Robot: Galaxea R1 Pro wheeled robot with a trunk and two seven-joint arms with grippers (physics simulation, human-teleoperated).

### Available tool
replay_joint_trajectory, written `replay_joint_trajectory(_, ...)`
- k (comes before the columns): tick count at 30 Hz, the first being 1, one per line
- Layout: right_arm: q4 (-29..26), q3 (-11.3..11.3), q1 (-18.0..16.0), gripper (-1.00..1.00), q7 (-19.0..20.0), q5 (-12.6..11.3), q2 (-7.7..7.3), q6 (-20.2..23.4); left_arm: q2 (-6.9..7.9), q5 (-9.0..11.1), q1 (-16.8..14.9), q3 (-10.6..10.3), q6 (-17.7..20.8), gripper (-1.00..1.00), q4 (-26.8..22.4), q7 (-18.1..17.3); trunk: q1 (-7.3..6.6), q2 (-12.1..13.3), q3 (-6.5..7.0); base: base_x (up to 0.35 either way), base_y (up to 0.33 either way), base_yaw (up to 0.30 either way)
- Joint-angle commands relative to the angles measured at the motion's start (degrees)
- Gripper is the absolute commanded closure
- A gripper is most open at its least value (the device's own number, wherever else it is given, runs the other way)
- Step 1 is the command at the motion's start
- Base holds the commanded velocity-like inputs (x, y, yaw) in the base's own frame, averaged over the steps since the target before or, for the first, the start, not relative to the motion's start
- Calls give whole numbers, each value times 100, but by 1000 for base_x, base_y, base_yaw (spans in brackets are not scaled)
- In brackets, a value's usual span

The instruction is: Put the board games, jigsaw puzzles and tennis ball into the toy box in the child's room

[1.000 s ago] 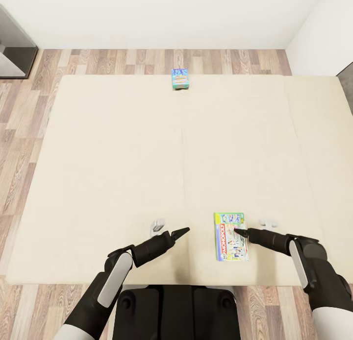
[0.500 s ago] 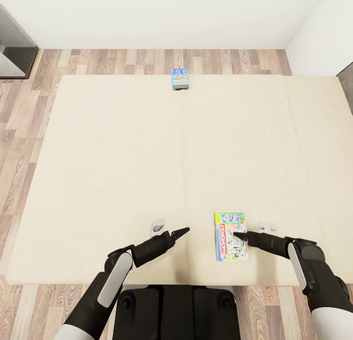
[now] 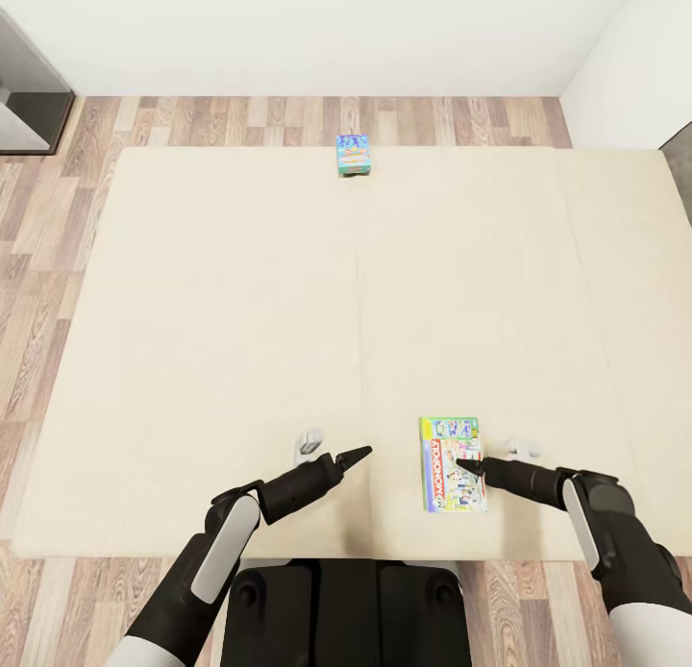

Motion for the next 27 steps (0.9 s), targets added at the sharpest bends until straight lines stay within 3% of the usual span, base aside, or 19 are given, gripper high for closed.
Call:
replay_joint_trajectory(1,-3,-9,-2,-100,12,-15,1,42,-2,31,-1,6,40,-100,-1,3,1,-4,-3,0,0,0)
replay_joint_trajectory(27,28,-6,-4,-100,12,-23,8,35,-2,33,-2,6,40,-100,-1,3,1,-4,-3,0,0,0)
